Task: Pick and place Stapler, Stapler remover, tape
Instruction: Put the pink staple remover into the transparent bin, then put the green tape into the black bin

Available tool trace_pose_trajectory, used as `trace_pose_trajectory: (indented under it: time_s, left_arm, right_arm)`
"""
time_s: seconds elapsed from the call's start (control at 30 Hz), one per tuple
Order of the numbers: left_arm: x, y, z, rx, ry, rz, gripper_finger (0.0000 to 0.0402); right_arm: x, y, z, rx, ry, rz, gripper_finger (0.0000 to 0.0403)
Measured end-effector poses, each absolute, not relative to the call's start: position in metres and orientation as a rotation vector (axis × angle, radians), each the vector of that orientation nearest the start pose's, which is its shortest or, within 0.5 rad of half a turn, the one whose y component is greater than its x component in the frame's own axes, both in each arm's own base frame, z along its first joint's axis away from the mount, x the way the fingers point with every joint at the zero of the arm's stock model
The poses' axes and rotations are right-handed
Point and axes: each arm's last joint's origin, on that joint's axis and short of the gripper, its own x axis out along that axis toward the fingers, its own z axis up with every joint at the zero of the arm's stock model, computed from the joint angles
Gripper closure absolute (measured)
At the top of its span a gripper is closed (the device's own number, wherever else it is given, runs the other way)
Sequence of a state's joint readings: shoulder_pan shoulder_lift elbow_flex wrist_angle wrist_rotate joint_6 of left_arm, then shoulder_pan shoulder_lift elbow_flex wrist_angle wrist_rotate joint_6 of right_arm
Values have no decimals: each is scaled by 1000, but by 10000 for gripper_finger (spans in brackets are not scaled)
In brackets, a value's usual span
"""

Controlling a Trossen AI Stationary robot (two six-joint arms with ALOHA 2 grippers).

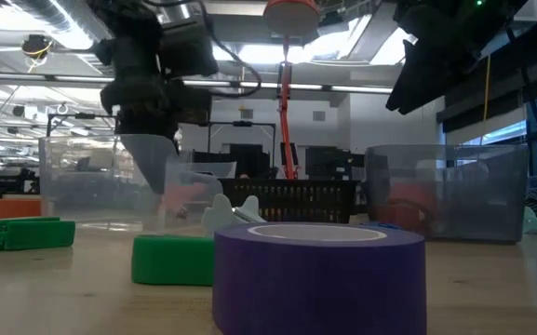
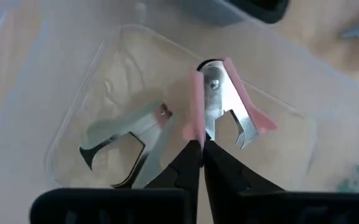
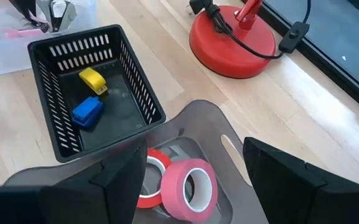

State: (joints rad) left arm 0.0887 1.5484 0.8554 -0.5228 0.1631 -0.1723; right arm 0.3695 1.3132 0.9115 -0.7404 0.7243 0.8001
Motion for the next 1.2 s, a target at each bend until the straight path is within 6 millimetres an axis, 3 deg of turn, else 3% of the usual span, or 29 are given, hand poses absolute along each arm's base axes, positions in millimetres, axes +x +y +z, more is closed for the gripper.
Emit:
trace_pose_trajectory:
  time_s: [0.33, 0.43, 0.53, 0.83, 1.0, 1.2]
  left_arm:
    - [269, 17, 203, -386, 1314, 43, 294]
    - [252, 12, 225, -379, 1398, 146, 281]
    - [231, 2, 247, -344, 1369, 230, 277]
    - [168, -51, 300, -489, 1111, 284, 277]
    - [148, -83, 305, -571, 1091, 247, 277]
    - [143, -117, 293, -504, 1120, 248, 277]
  right_arm:
    - [230, 69, 236, 144, 779, -650, 134]
    - [230, 69, 236, 148, 780, -647, 134]
    - [230, 70, 236, 162, 790, -631, 134]
    - [230, 73, 236, 179, 802, -603, 134]
    - [231, 73, 236, 187, 793, -600, 134]
    - [232, 73, 237, 192, 776, -601, 134]
